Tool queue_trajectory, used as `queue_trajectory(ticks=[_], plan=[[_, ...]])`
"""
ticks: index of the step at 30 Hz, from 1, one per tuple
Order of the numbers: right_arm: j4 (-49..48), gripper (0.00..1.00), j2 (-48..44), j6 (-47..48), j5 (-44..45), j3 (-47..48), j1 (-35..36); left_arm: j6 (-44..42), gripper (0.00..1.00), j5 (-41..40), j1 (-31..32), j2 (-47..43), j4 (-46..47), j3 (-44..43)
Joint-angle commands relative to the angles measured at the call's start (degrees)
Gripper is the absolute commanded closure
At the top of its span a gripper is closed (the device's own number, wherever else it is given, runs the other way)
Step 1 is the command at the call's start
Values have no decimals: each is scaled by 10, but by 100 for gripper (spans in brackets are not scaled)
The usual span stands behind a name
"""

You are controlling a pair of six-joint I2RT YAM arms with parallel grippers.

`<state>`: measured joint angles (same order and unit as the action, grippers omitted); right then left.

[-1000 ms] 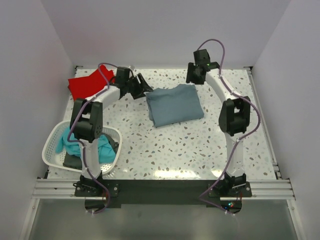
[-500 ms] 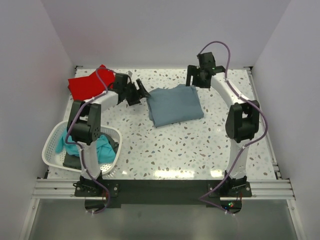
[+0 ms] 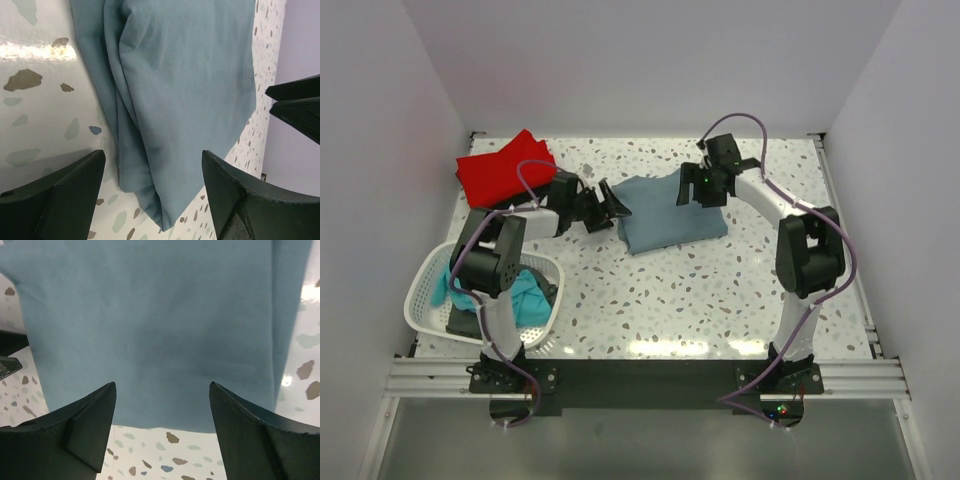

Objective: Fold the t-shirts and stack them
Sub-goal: Fold the tshirt

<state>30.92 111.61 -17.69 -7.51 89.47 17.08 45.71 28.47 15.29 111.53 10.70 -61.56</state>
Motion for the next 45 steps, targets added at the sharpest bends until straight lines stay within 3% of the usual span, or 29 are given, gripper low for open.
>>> queue_trajectory(ticks=[1,9,22,32,36,39,45], plan=[[-44,22,-16,-10,-47,-14,1,39,18,40,-1,-22,110,26],[-46,23,-6,-11,-42,-23,2,55,18,13,3,-10,103,37],[-58,23,-10,-13,-42,-56,2,114,17,-108,62,5,58,57],[-85,23,10,-26,-60,-88,8,134,21,-142,107,53,50,10],[-98,24,12,-32,-66,-109,14,128,35,-165,112,61,29,-9],[-107,24,8,-33,-69,-122,20,119,60,-191,112,64,7,-19],[-117,24,-3,-36,-70,-145,30,94,97,-213,109,72,-27,-44]])
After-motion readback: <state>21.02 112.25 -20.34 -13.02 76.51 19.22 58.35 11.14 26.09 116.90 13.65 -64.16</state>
